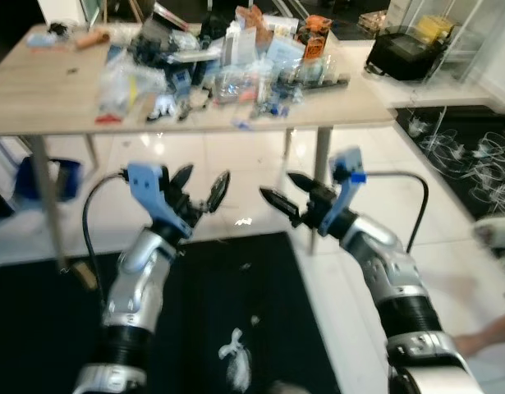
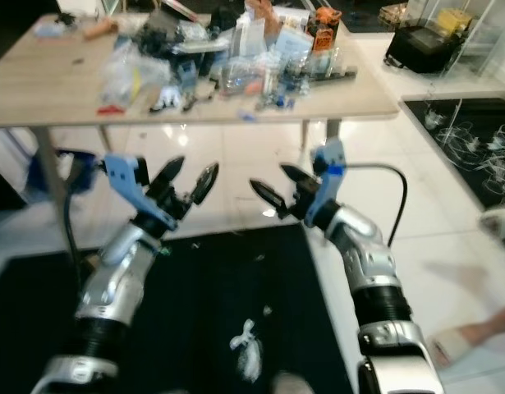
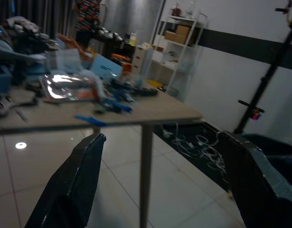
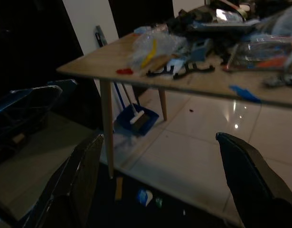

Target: Picking trash to rubbish bin

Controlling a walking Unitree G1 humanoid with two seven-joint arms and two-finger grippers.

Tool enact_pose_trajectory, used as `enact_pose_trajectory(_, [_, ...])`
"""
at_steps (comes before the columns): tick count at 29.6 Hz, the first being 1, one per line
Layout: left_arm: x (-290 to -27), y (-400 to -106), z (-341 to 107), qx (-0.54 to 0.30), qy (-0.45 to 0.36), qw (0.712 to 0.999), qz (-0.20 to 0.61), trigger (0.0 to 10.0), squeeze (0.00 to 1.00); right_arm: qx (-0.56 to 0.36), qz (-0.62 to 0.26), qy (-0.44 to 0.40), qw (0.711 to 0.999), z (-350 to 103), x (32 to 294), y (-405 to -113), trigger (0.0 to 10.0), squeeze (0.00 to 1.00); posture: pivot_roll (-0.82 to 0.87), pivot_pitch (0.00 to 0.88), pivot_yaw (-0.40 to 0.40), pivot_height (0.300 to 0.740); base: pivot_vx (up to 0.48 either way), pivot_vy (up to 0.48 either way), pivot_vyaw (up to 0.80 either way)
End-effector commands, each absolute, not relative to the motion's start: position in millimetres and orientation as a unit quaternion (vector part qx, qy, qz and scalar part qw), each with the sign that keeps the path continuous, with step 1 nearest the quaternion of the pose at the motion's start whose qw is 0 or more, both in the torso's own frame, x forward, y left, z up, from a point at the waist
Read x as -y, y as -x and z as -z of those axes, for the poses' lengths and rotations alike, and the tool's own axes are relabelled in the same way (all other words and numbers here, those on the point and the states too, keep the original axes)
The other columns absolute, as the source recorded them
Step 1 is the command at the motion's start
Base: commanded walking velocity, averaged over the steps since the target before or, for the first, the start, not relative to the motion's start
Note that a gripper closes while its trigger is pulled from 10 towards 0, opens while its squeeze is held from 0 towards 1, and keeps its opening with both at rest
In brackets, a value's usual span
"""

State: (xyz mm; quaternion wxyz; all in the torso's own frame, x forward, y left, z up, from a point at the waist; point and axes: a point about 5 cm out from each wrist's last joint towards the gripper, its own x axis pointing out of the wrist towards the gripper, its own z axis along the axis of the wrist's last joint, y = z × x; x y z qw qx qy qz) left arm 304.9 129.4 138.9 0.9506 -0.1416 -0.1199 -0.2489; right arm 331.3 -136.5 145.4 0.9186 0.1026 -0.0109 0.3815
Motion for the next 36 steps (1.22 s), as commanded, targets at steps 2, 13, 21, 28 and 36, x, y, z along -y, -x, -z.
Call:
enact_pose_trajectory(2, [-137.5,-303.2,-133.3,0.111,0.144,0.955,0.235,10.0,0.00,0.009,-0.396,-0.104,0.912,-145.3,125.8,-330.7,10.0,0.00,-0.05,0.000,-0.018,0.740,0.480,0.000,0.00])
enact_pose_trajectory(13, [-137.1,-303.2,-133.6,0.112,0.144,0.955,0.236,10.0,0.00,0.010,-0.396,-0.104,0.912,-145.6,126.1,-330.9,10.0,0.00,-0.05,0.000,-0.018,0.740,0.480,0.000,0.00])
enact_pose_trajectory(21, [-137.1,-303.2,-133.7,0.112,0.145,0.954,0.237,10.0,0.00,0.008,-0.395,-0.103,0.913,-145.4,126.2,-331.0,10.0,0.00,-0.05,0.000,-0.018,0.740,0.480,0.000,0.00])
enact_pose_trajectory(28, [-136.9,-303.2,-133.8,0.112,0.145,0.954,0.237,10.0,0.00,0.007,-0.395,-0.102,0.913,-145.4,126.1,-331.1,10.0,0.00,-0.05,0.000,-0.018,0.740,0.480,0.000,0.00])
enact_pose_trajectory(36, [-136.4,-303.2,-133.1,0.112,0.145,0.954,0.239,10.0,0.00,0.001,-0.392,-0.103,0.914,-143.9,126.1,-331.7,10.0,0.00,-0.05,0.000,-0.016,0.740,0.480,0.000,-0.47])
